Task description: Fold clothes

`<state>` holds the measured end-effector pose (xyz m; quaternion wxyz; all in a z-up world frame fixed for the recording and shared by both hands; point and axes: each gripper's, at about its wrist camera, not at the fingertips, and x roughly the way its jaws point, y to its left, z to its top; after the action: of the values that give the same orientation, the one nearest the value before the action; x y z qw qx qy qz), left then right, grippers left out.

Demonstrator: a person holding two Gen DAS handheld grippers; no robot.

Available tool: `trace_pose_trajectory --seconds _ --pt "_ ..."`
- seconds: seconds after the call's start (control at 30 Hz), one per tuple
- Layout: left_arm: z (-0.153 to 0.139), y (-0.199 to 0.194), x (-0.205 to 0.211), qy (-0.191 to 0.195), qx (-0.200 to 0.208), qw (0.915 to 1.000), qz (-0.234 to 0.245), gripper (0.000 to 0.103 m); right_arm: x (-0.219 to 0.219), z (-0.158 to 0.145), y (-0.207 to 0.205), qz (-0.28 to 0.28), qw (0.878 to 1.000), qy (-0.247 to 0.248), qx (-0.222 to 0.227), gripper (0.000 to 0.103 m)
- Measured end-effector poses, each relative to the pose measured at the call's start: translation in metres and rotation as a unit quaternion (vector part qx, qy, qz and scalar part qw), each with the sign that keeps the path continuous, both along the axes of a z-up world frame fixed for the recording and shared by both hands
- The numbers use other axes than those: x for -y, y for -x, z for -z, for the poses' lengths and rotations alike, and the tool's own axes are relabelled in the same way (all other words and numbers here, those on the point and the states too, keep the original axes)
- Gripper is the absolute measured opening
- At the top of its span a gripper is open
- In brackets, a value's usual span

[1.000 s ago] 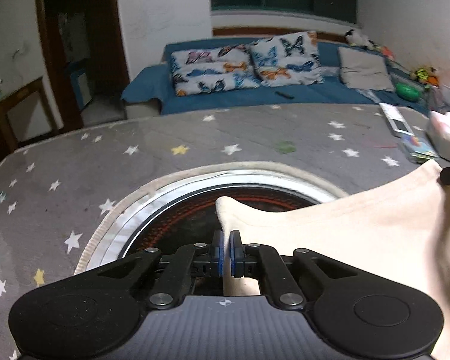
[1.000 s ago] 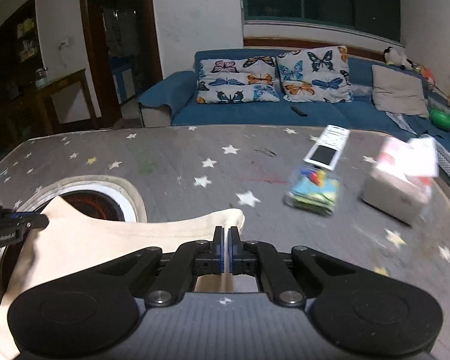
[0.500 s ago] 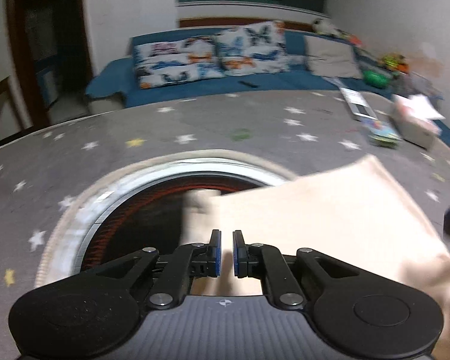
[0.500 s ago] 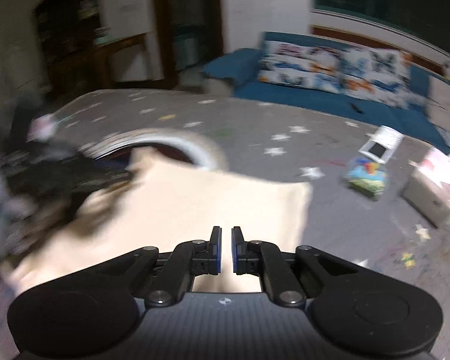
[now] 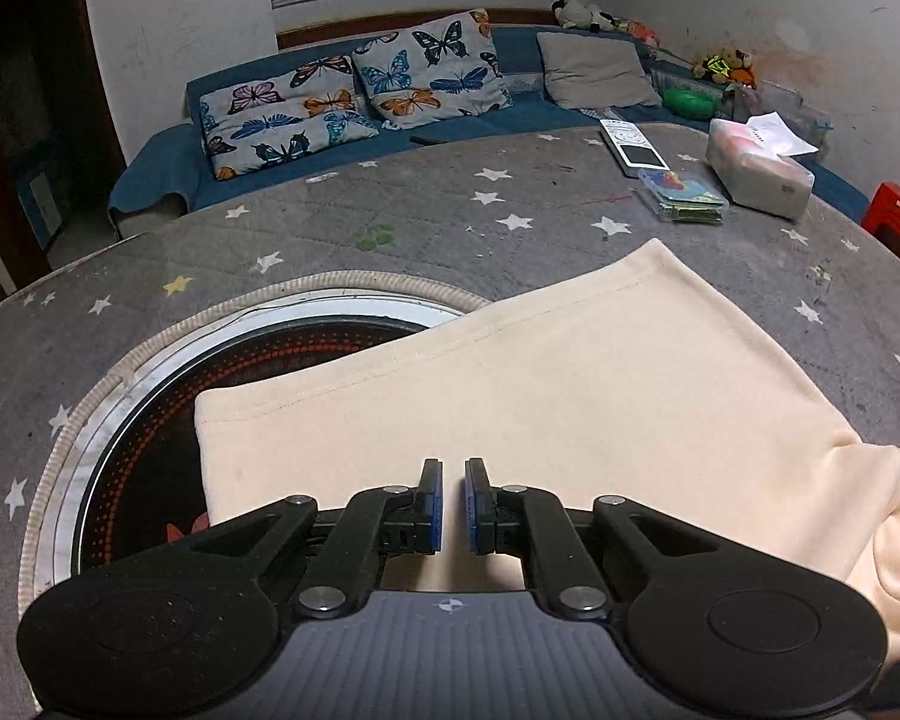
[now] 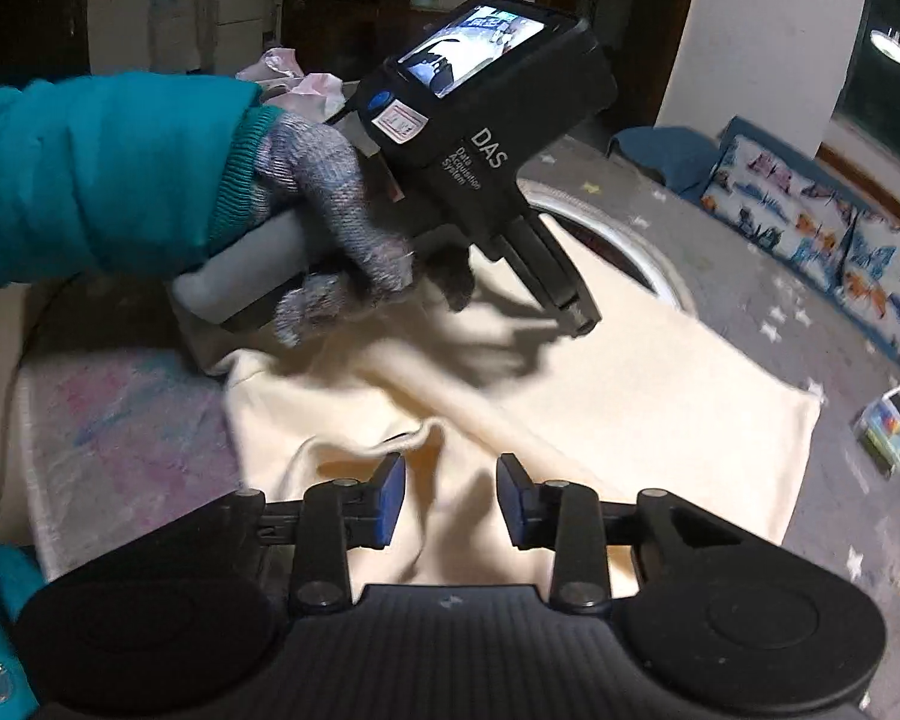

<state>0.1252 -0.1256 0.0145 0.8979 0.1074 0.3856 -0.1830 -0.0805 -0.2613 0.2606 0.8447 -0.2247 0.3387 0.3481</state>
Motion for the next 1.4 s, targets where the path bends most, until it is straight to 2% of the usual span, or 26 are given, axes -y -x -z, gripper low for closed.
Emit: trace_pose_trajectory --seconds 0.07,0.1,0.13,0.27,0.43,0.57,0.7,0.8,0.97,1.1,1.2,1.3,1.33,1.37,1.4 --pt "0.0 0.0 0.0 0.0 0.001 1.0 0.0 0.009 -0.004 0.004 -0.002 -0.002 1.0 -0.001 0.002 0.027" --pt "0.0 0.001 0.0 0.0 0.001 1.0 0.001 0.009 -0.005 0.005 -0.003 -0.004 1.0 -0.004 -0.002 0.009" --pt "0.0 0.001 -0.001 0.0 0.001 1.0 0.001 0.009 -0.004 0.007 -0.003 -0.005 1.0 -0.006 -0.008 0.004" --pt "0.0 0.001 -0.001 -0.001 0.003 1.0 0.0 0.01 0.006 -0.001 0.012 -0.012 1.0 -0.011 -0.011 0.002" --pt "0.001 0.002 0.001 -0.003 0.008 1.0 -0.001 0.01 0.023 -0.017 0.045 -0.046 0.998 -0.005 -0.032 0.002" --pt "0.002 0.004 0.001 -0.004 0.014 0.9999 -0.003 0.011 0.026 -0.011 0.062 -0.056 0.997 0.007 -0.056 0.002" --pt "0.002 0.005 0.001 -0.005 0.017 0.9998 -0.007 0.012 0.023 0.002 0.071 -0.054 0.996 0.0 -0.078 0.002" --pt "0.0 0.009 0.0 -0.005 0.017 0.9997 -0.014 0.012 0.03 -0.004 0.077 -0.038 0.996 -0.019 -0.082 0.003" --pt "-0.012 0.037 0.001 0.012 0.028 0.9995 0.007 0.012 0.068 -0.027 0.073 0.043 0.996 -0.049 -0.062 0.005" --pt "-0.018 0.076 0.01 0.032 0.031 0.9976 0.053 0.012 0.113 -0.037 0.069 0.149 0.987 -0.052 -0.034 0.006" --pt "-0.02 0.107 0.017 0.046 0.029 0.9944 0.09 0.012 0.162 -0.037 0.069 0.249 0.967 -0.042 -0.014 0.006" --pt "-0.02 0.134 0.026 0.058 0.022 0.9902 0.126 0.012 0.205 -0.034 0.071 0.333 0.942 -0.035 -0.006 0.014" --pt "-0.02 0.142 0.029 0.061 0.022 0.9886 0.136 0.015 0.218 -0.032 0.073 0.356 0.934 -0.033 -0.003 0.02" --pt "-0.021 0.148 0.032 0.064 0.023 0.9872 0.144 0.017 0.226 -0.031 0.075 0.37 0.928 -0.031 0.001 0.02" --pt "-0.022 0.154 0.035 0.065 0.026 0.9858 0.153 0.025 0.232 -0.029 0.075 0.376 0.926 -0.022 0.004 0.021"
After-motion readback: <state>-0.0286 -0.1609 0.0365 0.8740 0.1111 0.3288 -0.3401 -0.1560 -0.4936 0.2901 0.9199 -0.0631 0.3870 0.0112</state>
